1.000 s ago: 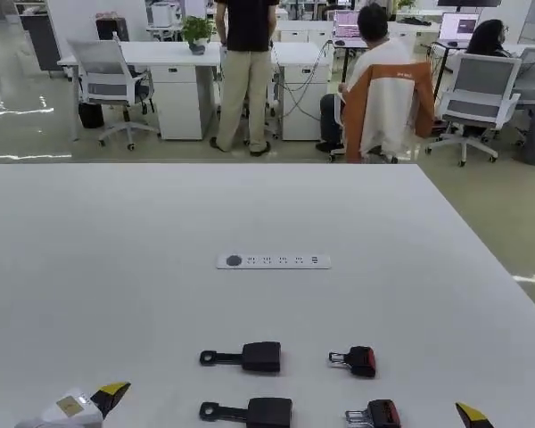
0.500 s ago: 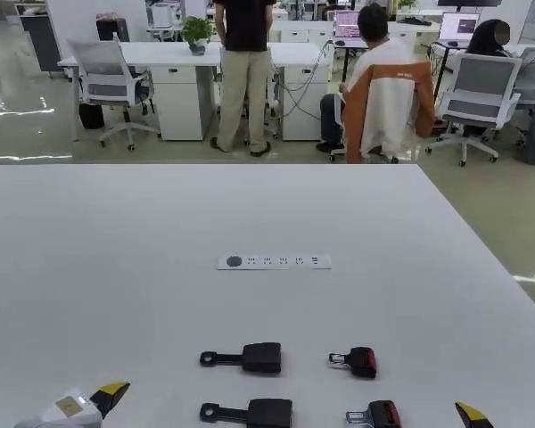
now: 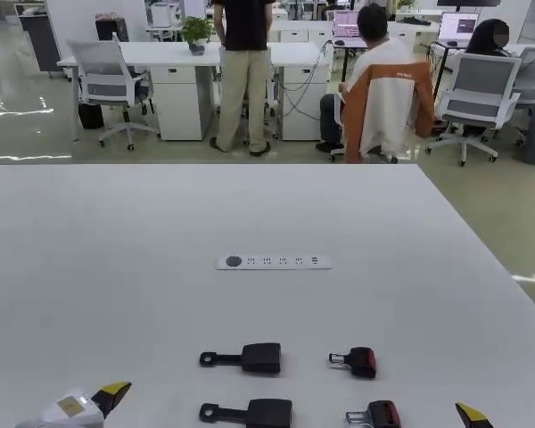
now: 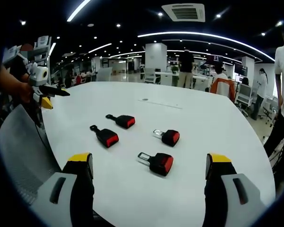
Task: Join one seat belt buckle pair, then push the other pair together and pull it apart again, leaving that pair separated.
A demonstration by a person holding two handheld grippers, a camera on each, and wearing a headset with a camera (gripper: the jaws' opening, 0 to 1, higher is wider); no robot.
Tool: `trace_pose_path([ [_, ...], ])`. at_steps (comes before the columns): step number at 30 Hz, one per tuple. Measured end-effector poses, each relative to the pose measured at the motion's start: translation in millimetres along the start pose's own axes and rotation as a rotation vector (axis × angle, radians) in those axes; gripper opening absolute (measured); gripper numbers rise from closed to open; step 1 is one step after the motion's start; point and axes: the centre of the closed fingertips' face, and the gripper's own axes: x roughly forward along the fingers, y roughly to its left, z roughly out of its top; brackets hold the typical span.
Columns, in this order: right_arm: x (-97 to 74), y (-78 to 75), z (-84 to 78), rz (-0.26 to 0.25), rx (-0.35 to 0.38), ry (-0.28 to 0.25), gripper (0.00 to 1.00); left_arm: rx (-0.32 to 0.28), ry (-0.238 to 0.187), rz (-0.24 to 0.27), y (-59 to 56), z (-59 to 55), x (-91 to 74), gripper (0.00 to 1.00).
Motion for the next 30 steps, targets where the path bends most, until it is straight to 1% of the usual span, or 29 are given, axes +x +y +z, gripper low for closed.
trace_pose_path([
  [13,-0.7,1.2,1.5,-0.002,0.0,0.002,0.99,-0.006,0.0,-0.002,-5.5,2.5,-0.5,1.0],
  [23,0.0,0.4,2.1,-0.002,-0.001,0.002,0.99,-0.008,0.0,-0.003,-4.7,2.8,0.1,1.0],
  [30,2.3,-1.6,-1.9,0.0,0.0,0.008,0.99,-0.011,0.004,-0.003,-3.4,0.6,1.0,1.0],
])
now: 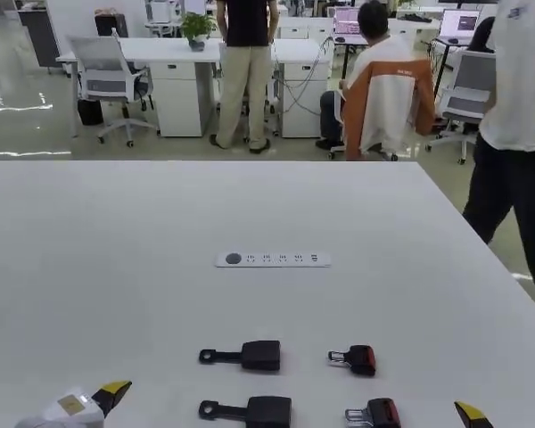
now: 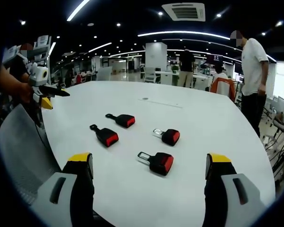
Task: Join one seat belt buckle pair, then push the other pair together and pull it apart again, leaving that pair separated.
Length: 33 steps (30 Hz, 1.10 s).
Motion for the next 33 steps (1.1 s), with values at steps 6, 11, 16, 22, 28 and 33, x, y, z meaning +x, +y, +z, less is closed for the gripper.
trace_pose_path([
  [6,0.7,1.5,-3.7,0.005,0.002,0.008,0.99,-0.002,0.01,-0.005,-0.4,-5.4,2.3,1.0],
  [11,1.4,1.6,-7.0,0.01,0.006,0.019,0.99,-0.006,0.023,-0.014,-1.2,-10.1,6.9,1.0],
  [16,4.4,1.7,-8.5,0.018,0.002,0.032,0.98,-0.005,0.034,-0.021,-1.9,-11.1,10.2,1.0],
  [22,9.8,3.4,-5.0,0.028,0.002,0.035,0.98,-0.007,0.047,-0.029,-2.2,-12.5,17.0,1.0],
  [28,17.5,0.5,-3.3,0.034,0.004,0.042,0.98,-0.007,0.053,-0.035,-2.8,-12.3,26.0,1.0],
  [33,23.2,-2.3,-6.4,0.036,0.01,0.048,0.98,-0.007,0.06,-0.045,-7.9,-10.4,35.6,1.0],
])
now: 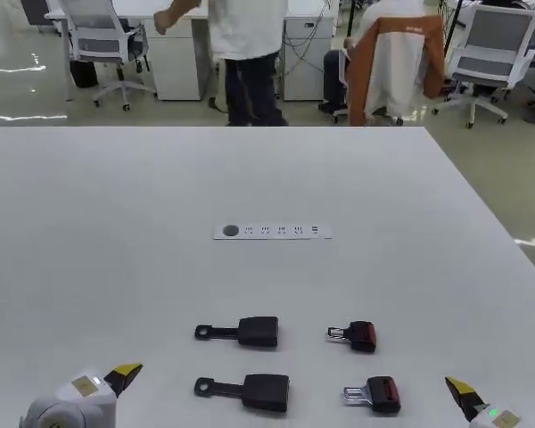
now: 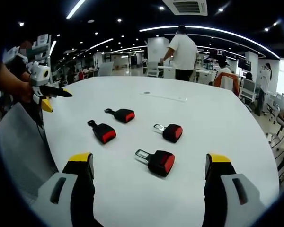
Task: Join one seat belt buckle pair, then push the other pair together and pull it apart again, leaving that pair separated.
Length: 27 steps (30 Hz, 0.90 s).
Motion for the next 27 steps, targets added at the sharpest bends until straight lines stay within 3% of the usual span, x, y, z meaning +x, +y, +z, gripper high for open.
trace_pose_path([
  [9,12.3,-12.3,-9.4,0.0,0.012,0.016,0.97,-0.002,0.016,-0.017,2.0,-4.2,12.1,1.0],
  [14,16.2,-11.9,-8.5,0.005,0.012,0.023,0.97,-0.001,0.024,-0.025,-2.3,-0.8,20.6,1.0],
  [27,34.0,-19.4,-13.2,0.025,0.01,0.048,0.96,0.008,0.045,-0.059,1.5,-6.4,39.5,0.99],
])
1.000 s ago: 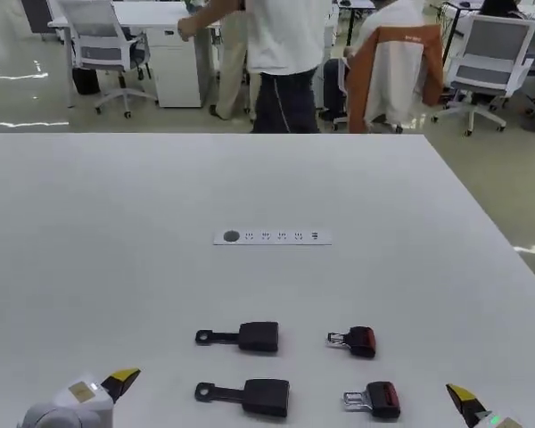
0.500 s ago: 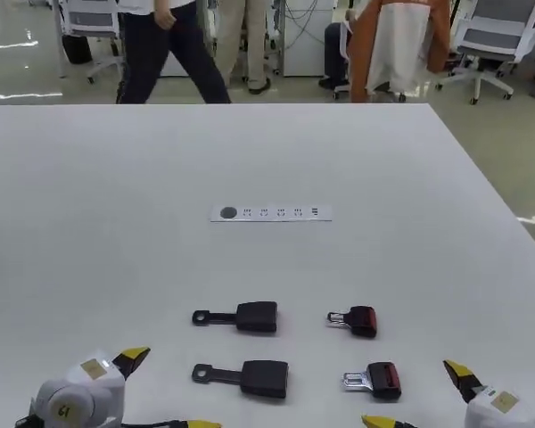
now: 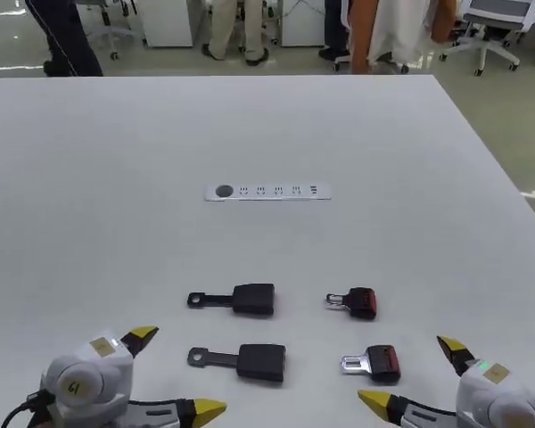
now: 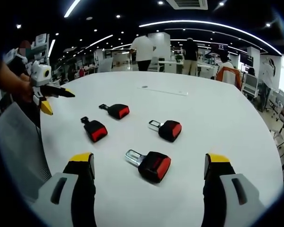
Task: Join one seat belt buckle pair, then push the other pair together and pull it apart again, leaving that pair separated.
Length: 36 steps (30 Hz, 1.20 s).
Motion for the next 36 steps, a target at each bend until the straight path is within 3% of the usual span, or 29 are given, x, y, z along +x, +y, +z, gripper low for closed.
trace_pose_path([
  [19,21.4,0.7,-9.6,0.077,-0.031,0.054,0.93,0.061,0.056,-0.093,-6.4,-0.5,33.4,0.93],
  [23,22.9,3.0,-12.6,0.103,-0.05,0.069,0.92,0.069,0.063,-0.109,-4.5,-2.3,39.6,0.92],
  [31,25.4,5.9,-15.6,0.166,-0.092,0.101,0.88,0.106,0.103,-0.158,-10.9,-3.9,49.7,0.84],
  [36,27.8,5.7,-18.3,0.217,-0.113,0.125,0.88,0.142,0.114,-0.196,-13.0,-6.1,56.9,0.84],
])
